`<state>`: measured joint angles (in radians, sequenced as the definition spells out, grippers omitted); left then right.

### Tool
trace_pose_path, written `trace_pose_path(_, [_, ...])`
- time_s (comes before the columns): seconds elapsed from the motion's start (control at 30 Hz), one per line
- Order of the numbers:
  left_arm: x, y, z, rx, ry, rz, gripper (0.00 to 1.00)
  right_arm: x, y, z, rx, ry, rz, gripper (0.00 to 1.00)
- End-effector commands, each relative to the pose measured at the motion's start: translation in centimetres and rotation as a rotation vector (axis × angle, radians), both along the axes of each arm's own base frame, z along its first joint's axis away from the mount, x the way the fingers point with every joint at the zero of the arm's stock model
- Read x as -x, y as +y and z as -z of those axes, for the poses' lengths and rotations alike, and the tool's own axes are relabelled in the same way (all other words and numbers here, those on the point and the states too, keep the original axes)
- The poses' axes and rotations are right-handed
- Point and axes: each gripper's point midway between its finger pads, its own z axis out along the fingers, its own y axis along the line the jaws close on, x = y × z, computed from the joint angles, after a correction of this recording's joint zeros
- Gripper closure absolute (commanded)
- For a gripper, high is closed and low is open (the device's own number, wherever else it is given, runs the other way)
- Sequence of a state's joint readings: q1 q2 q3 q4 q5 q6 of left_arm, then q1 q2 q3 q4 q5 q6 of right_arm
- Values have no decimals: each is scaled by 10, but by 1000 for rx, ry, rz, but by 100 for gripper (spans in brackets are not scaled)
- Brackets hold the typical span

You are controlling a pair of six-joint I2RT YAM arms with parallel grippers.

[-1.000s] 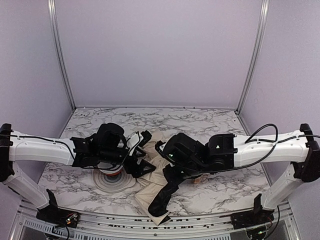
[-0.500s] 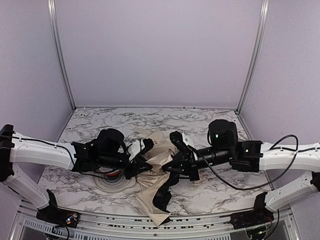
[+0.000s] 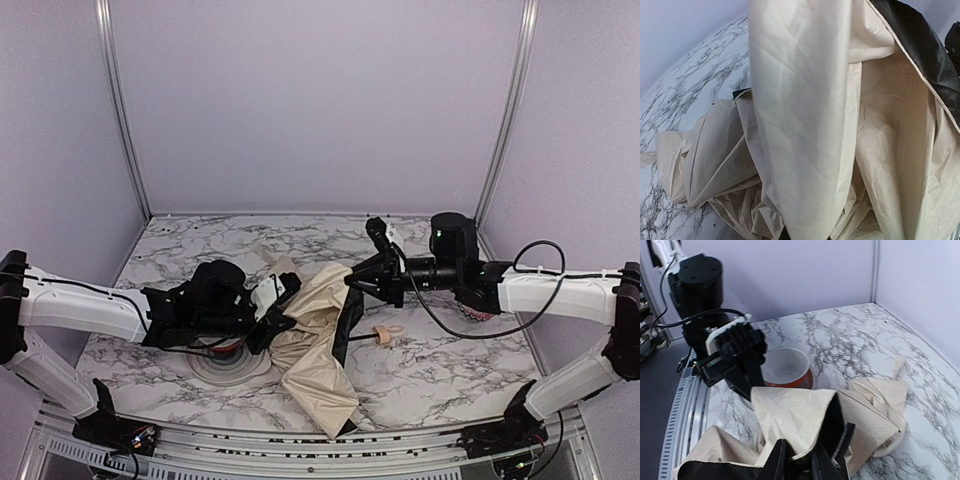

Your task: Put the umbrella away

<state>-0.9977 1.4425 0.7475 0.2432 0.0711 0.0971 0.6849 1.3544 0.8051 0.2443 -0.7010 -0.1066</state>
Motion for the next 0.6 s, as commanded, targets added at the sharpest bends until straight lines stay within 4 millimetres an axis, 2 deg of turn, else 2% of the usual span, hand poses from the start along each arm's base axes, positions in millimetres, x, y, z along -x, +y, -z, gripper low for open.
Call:
trace_pose_path(0.0, [-15, 10, -6, -8, -57, -85, 100, -59, -39, 5, 109, -25, 348, 80])
trace_pose_path(0.1, [-17, 11, -2, -16, -50, -96, 100, -91, -86, 18, 251, -4, 651, 77])
trace_pose_path(0.17, [-20, 10, -4, -14, -55, -111, 100, -101, -116, 17, 325, 17, 826, 76])
trace_pose_path(0.2, [-22, 10, -5, -12, -56, -120, 100, -102, -130, 19, 365, 43, 898, 75])
trace_pose_path(0.27, [-27, 10, -9, -3, -53, -159, 100, -93, -139, 15, 413, 90, 988, 71])
trace_pose_path(0.33, [-33, 12, -14, 8, -43, -203, 100, -72, -131, 4, 447, 59, 1033, 66])
trace_pose_path(0.4, [-37, 13, -16, 14, -24, -240, 100, -41, -111, -7, 458, 14, 1049, 62])
trace_pose_path(0.5, [-36, 12, -15, 6, 2, -248, 100, 2, -77, -9, 448, 76, 940, 52])
trace_pose_path(0.57, [-36, 12, -14, 0, 6, -246, 100, 33, -46, -4, 426, 141, 779, 41])
